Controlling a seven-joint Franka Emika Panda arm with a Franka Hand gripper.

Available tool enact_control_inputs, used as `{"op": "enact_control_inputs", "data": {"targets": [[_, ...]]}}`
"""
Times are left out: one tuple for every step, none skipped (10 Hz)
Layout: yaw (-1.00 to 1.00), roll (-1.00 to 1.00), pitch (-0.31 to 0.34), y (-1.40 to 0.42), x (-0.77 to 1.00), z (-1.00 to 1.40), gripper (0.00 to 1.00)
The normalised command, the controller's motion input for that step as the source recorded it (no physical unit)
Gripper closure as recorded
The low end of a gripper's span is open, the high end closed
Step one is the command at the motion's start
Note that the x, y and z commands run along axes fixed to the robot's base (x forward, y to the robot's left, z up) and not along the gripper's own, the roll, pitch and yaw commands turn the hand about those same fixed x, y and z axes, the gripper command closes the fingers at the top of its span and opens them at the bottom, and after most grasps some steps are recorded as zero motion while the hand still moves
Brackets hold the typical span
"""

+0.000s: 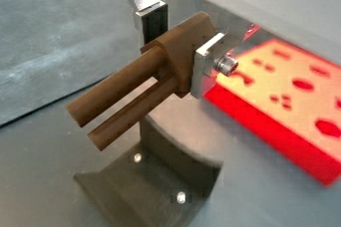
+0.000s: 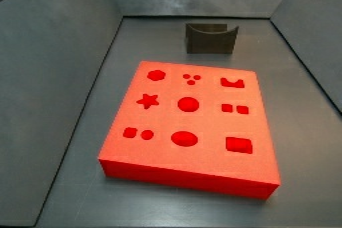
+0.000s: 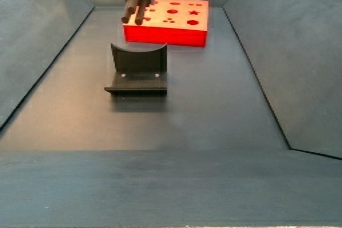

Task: Pick up the 3 prong object. Move up. Place the 3 prong object on the fixture. Regrasp the 3 prong object. Move to above the board. Insert the 3 prong object.
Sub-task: Place the 3 prong object on the fixture.

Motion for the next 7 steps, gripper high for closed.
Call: {"op": "enact_control_inputs", "data": {"targets": [[0.06, -1.00, 0.176, 0.05, 0.10, 0.00, 1.00], [0.04, -1.00, 0.175, 0.05, 0.06, 0.00, 1.00], [0.00, -1.00, 0.174, 0.04, 0.05, 0.00, 1.00], [-0.04, -1.00, 0.189, 0.04, 0.06, -0.01, 1.00], [-0.07, -1.00, 0.205, 0.05, 0.08, -0.01, 1.00], [-0.09, -0.90, 0.195, 0.04, 0.08, -0.01, 1.00], [-0.12, -0.68, 0.151, 0.05, 0.08, -0.02, 1.00]]}}
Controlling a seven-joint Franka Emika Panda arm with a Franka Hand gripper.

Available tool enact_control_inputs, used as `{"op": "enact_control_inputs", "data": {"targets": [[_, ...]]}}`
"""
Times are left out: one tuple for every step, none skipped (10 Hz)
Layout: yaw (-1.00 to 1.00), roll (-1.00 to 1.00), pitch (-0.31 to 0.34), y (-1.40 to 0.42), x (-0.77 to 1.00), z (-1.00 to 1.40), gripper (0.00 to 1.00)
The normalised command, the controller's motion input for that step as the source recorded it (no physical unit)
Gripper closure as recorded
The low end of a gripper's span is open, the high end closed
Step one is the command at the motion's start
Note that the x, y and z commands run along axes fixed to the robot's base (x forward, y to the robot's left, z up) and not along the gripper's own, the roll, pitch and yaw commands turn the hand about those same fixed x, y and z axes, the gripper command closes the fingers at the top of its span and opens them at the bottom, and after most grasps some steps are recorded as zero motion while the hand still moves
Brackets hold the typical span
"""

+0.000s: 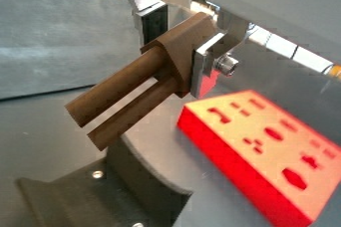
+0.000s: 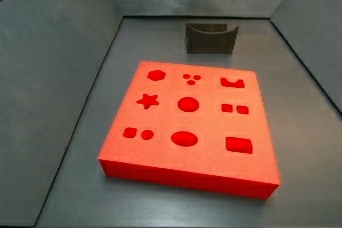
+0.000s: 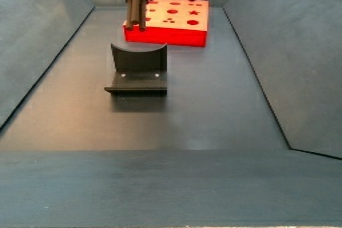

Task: Pick up the 3 prong object. Move up. Place the 3 prong object on the fixture. Regrasp the 3 prong object. Move to above the board. Insert the 3 prong object.
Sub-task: Place the 3 prong object on the fixture.

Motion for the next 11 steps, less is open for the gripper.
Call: {"op": "enact_control_inputs", "data": {"targets": [[-0.14, -0.46, 0.108, 0.05, 0.07, -0.01, 1.00], [-0.14, -0.30, 0.079, 0.04, 0.07, -0.01, 1.00], [-0.13, -0.21, 0.046, 0.03, 0.06, 0.00, 1.00], [-0.06, -1.00, 0.201, 0.13, 0.12, -1.00, 1.00], [-0.05, -1.00, 0.195, 0.13, 0.12, -1.00, 1.00], [-0.12, -1.00, 0.224, 0.14, 0.14, -1.00, 1.00], [-0.14, -0.92, 0.222, 0.14, 0.15, -1.00, 1.00], [-0.18, -0.71, 0.172, 0.14, 0.16, -1.00, 1.00], [-0.21, -0.49, 0.118, 0.15, 0.17, -1.00, 1.00], [-0.21, -0.32, 0.084, 0.15, 0.18, -1.00, 1.00], [-0.20, -0.22, 0.045, 0.14, 0.19, -1.00, 1.00]]}}
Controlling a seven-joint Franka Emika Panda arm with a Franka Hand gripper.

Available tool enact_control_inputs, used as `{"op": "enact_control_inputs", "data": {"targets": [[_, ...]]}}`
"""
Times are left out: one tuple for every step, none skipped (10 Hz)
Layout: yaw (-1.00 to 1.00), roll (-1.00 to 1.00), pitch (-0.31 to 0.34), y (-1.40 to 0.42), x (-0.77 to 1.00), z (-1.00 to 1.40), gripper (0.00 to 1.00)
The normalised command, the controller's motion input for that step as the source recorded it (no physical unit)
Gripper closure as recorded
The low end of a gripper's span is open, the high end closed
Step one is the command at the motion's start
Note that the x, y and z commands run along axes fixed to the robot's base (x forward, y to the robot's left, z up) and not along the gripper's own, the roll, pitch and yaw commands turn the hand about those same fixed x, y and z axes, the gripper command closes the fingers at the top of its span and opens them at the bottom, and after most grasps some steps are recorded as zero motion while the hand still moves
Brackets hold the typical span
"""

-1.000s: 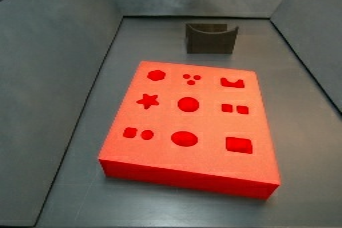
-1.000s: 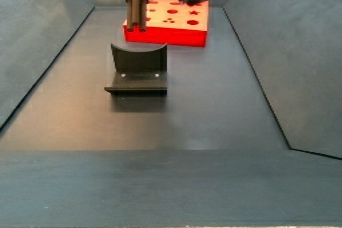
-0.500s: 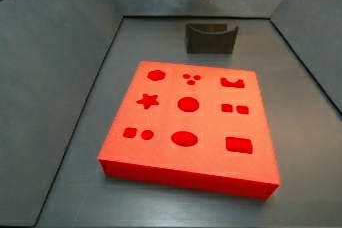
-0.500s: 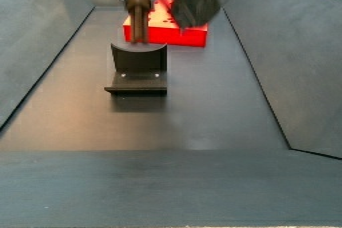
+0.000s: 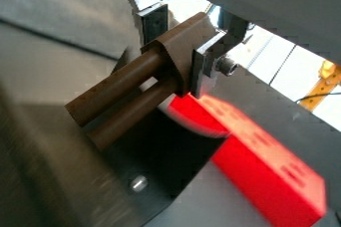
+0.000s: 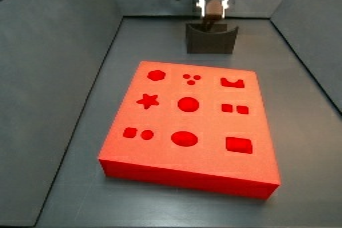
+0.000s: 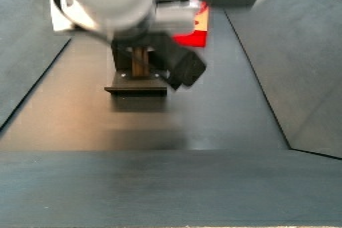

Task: Pick up the 3 prong object. Move up. Place the 3 prong object on the fixture. Regrasp the 3 prong object. Move to above the board. Insert the 3 prong object.
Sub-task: Place the 3 prong object on the fixture.

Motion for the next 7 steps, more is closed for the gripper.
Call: {"op": "enact_control_inputs", "data": {"targets": [[-0.19, -0.18, 0.011, 0.12, 0.16, -0.82, 1.00], [-0.17, -0.16, -0.026, 0.09, 0.12, -0.55, 1.00], [-0.14, -0.14, -0.048, 0.08, 0.10, -0.37, 1.00], [-0.11, -0.11, -0.071, 0.11, 0.07, -0.30, 1.00], [-0.10, -0.11, -0.073, 0.11, 0.07, -0.29, 1.00], [-0.08, -0.11, -0.074, 0.11, 0.07, -0.28, 1.00], [-0.05, -0.11, -0.075, 0.12, 0.07, -0.28, 1.00]]}}
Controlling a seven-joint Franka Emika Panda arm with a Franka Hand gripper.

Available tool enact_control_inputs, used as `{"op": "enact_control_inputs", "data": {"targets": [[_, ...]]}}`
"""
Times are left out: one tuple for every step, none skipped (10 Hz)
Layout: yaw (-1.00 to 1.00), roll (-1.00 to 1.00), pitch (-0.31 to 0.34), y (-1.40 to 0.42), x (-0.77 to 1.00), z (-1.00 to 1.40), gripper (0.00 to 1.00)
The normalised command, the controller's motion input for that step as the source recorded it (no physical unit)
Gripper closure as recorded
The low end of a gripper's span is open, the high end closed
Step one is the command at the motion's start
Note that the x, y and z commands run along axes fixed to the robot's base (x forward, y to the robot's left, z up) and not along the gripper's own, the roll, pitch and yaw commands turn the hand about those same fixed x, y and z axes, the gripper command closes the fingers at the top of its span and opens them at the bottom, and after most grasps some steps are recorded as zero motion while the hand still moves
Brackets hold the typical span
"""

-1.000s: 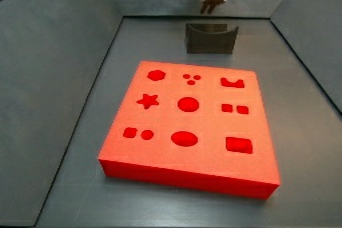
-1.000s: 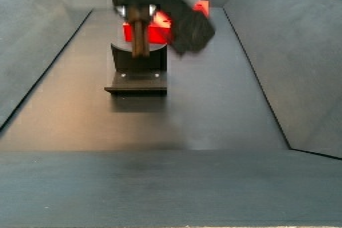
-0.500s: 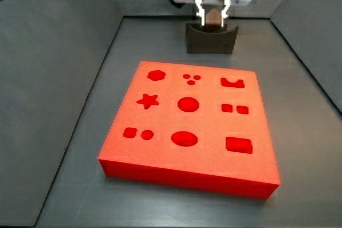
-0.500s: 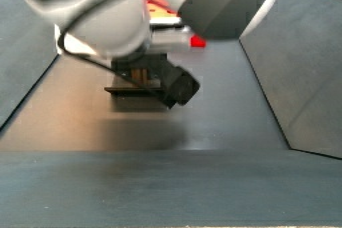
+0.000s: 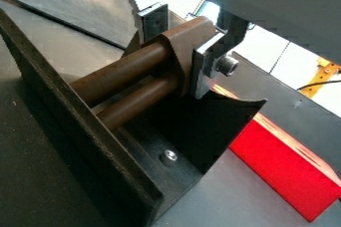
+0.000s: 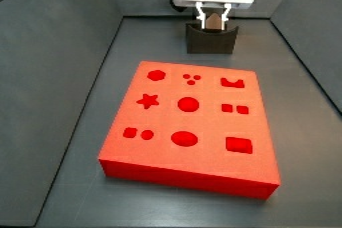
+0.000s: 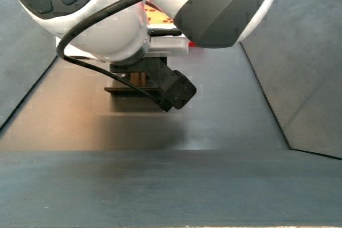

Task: Pick up the 3 prong object. Move up. Place the 3 prong object on the fixture. Regrasp the 3 prong object. Move to above the board. Insert the 3 prong object.
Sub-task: Place the 3 prong object on the fixture, then regrasp the 3 prong object.

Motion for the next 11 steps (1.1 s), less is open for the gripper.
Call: {"op": "enact_control_inputs", "data": {"targets": [[0.00, 0.00, 0.000, 0.00, 0.00, 0.00, 0.00], [-0.05, 0.01, -0.040, 0.00, 0.00, 1.00, 0.00], [-0.04, 0.02, -0.038, 0.01, -0.01, 1.00, 0.00], [-0.02, 0.03, -0.033, 0.01, -0.02, 1.00, 0.00], [0.01, 0.04, -0.024, 0.00, -0.03, 1.00, 0.00], [0.01, 0.05, -0.015, 0.00, -0.04, 1.00, 0.00], [0.03, 0.05, 0.002, 0.00, -0.04, 0.93, 0.00], [0.03, 0.05, 0.030, 0.01, -0.03, 0.69, 0.00], [0.03, 0.05, 0.049, 0.01, -0.03, 0.50, 0.00], [0.02, 0.05, 0.067, 0.01, -0.03, 0.32, 0.00], [0.03, 1.00, 0.069, -0.81, -0.12, 0.85, 0.00]]}}
